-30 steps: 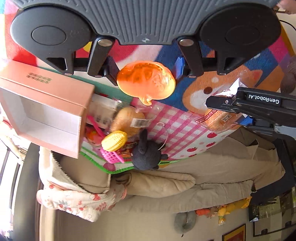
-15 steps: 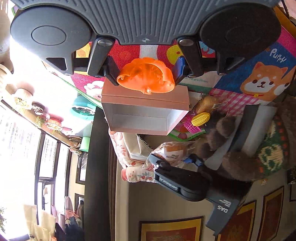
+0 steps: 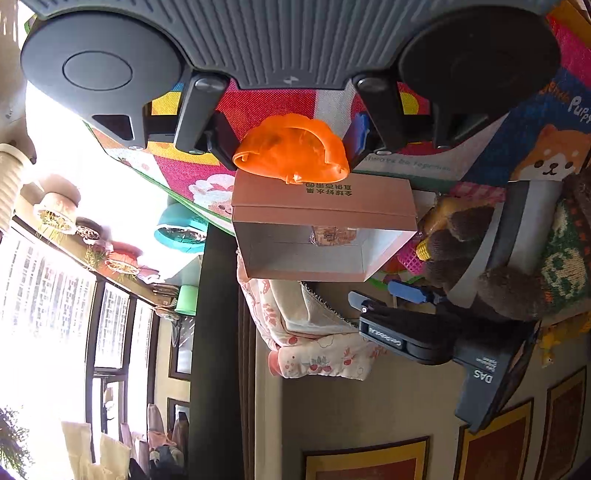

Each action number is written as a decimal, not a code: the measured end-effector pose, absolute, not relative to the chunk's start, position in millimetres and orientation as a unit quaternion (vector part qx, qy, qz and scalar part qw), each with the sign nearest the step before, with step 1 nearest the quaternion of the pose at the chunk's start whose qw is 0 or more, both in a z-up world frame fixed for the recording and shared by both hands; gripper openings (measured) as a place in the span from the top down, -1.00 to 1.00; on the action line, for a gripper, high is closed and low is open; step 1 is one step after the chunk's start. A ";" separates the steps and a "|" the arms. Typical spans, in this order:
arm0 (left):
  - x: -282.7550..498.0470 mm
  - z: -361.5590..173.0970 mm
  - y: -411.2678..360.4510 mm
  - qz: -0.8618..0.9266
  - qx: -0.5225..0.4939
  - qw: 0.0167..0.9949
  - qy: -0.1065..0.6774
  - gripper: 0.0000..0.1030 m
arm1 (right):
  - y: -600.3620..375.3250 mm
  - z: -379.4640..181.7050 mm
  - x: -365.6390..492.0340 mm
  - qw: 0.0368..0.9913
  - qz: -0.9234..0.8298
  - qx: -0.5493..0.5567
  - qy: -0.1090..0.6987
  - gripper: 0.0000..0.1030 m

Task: Organize objects

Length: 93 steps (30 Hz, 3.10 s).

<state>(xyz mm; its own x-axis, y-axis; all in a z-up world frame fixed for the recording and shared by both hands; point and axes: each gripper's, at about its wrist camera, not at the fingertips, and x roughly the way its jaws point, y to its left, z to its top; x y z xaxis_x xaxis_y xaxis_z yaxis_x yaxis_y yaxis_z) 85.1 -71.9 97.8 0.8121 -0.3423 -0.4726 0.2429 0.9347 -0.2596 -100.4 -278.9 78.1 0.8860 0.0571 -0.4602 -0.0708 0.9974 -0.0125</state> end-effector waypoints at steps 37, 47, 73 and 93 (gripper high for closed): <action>95.2 25.3 -9.5 -0.048 -0.041 0.943 0.326 -0.28 | -205.8 39.6 -35.9 0.960 0.060 -0.039 0.271 -1.00; 66.1 20.8 19.9 -0.082 -0.070 0.943 0.315 -0.10 | -201.4 36.3 -27.9 0.953 0.061 -0.051 0.292 -1.00; -1.2 3.7 115.5 -0.072 -0.160 0.947 0.271 -0.12 | 31.1 72.8 188.1 0.908 0.174 -0.115 0.362 -1.00; -1.4 2.5 113.2 -0.066 -0.156 0.945 0.279 -0.15 | -109.3 130.5 8.0 0.925 0.200 -0.078 0.314 -0.28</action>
<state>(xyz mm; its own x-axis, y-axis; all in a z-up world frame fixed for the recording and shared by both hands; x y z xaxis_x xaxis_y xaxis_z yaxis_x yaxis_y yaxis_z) -1.4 113.2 2.5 0.8359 -0.2112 -0.5067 0.0378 0.9429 -0.3308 8.0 -109.3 130.5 0.7226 0.3206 -0.6125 -0.4187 0.9079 -0.0188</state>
